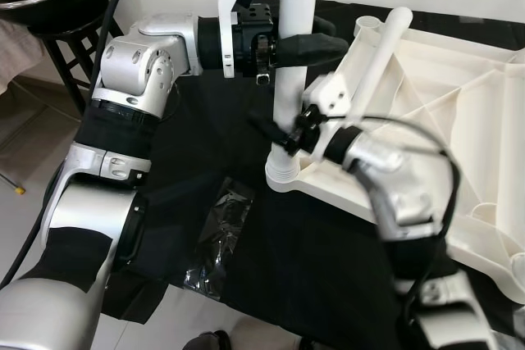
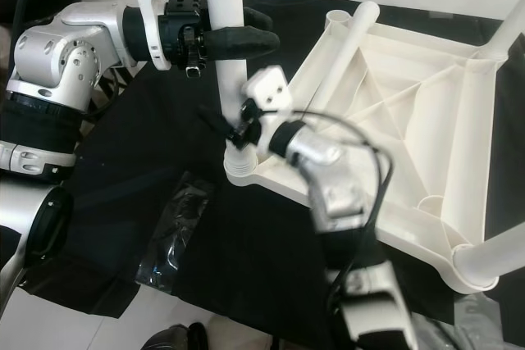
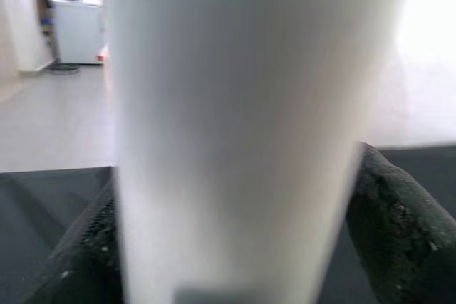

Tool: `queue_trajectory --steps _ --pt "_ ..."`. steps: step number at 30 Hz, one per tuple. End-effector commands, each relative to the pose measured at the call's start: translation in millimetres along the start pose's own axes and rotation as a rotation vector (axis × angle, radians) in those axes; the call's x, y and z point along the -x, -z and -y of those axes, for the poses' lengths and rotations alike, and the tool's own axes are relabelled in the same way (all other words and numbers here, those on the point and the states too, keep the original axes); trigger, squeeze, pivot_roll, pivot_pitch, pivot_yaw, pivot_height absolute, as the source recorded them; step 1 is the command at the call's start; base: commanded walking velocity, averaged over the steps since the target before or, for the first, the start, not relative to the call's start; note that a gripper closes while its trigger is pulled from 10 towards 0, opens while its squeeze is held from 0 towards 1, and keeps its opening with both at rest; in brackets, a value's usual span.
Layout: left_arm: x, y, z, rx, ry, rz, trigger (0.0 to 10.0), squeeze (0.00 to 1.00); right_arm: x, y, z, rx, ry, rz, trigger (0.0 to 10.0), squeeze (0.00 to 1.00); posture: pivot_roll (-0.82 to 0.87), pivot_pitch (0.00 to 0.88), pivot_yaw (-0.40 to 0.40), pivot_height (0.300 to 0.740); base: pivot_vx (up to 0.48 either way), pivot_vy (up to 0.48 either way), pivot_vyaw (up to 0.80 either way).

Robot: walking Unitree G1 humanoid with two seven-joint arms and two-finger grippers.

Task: Building children table

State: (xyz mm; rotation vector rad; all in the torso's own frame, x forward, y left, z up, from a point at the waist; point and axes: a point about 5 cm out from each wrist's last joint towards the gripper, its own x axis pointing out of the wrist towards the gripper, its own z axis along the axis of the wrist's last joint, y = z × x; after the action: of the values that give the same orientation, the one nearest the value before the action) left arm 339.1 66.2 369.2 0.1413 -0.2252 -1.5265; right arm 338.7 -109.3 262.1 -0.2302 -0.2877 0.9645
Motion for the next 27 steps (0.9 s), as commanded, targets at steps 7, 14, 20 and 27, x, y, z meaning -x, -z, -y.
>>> queue_trajectory --steps 7,14,20,27 --pt "-5.9 8 3.8 0.03 0.044 -0.032 0.0 0.0 -7.8 0 22.2 -0.019 -0.225 -0.037 10.0 0.0 0.05 0.14 0.033 0.74 0.0 0.0 0.0" --pt "-4.7 7 4.2 0.025 0.044 -0.036 0.0 0.0 -5.0 9 30.5 -0.051 -0.308 -0.099 2.2 0.0 0.07 0.142 0.035 0.74 0.0 0.0 0.0" --pt "-4.4 6 4.6 0.025 0.049 -0.037 0.0 0.0 0.8 10 39.3 -0.084 -0.352 -0.098 0.0 0.0 0.07 0.142 0.039 0.74 0.0 0.0 0.0" --pt "-7.0 7 5.5 0.0 0.063 -0.039 0.0 0.0 8.5 18 41.0 -0.1 -0.358 -0.079 0.0 0.0 0.07 0.14 0.047 0.74 0.0 0.0 0.0"
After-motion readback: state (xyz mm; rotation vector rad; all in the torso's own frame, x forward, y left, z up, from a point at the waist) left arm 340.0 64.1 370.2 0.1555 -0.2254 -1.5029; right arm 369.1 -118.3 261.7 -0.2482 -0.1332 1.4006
